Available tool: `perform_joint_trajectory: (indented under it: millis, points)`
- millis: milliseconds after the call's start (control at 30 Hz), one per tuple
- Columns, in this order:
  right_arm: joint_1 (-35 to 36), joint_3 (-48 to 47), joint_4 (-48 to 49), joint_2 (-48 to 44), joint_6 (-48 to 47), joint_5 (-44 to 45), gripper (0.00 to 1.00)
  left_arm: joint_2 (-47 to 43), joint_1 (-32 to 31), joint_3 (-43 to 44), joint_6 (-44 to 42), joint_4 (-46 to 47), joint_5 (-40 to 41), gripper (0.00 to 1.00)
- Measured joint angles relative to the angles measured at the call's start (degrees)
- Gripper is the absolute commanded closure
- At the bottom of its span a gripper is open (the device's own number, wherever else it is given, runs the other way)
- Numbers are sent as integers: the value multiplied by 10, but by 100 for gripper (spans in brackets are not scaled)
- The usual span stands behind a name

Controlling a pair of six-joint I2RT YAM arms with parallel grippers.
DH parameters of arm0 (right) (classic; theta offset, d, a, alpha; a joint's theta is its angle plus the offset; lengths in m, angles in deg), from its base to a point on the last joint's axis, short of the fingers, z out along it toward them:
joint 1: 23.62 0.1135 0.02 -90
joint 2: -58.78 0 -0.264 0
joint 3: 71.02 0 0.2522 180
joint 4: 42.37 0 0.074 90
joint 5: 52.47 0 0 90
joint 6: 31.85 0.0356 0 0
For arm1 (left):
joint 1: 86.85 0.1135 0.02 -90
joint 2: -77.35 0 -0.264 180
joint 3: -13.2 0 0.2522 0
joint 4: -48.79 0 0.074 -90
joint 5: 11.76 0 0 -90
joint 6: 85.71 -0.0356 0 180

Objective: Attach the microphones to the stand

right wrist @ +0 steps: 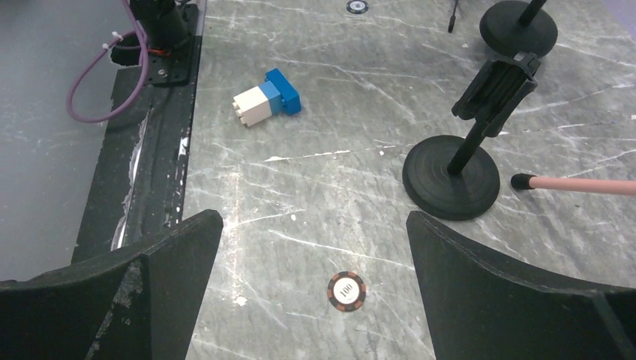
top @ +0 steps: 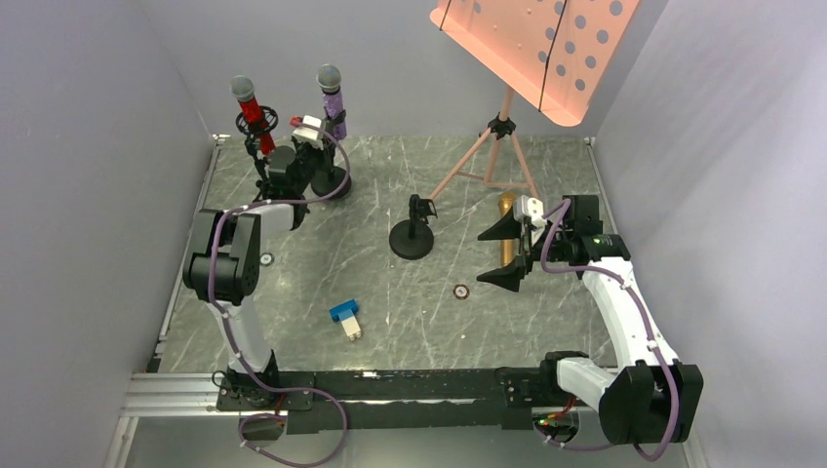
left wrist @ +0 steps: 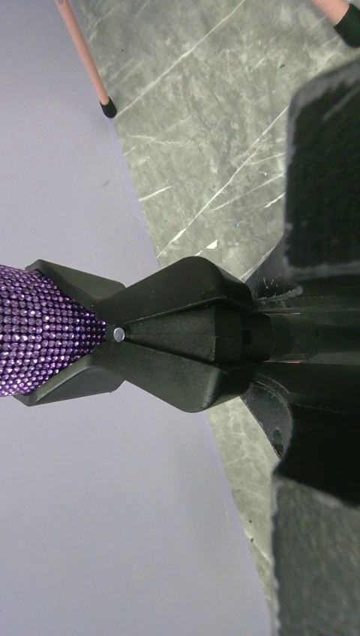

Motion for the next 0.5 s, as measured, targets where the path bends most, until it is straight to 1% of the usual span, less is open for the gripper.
perform_joint_trajectory:
  millis: [200,500]
  points:
    - [0,-5,-6,9,-9,1,0,44,2,15,16,0,5,99]
    - [0,-8,-15,12,-16,1,0,43,4,-25,23,53,12,78]
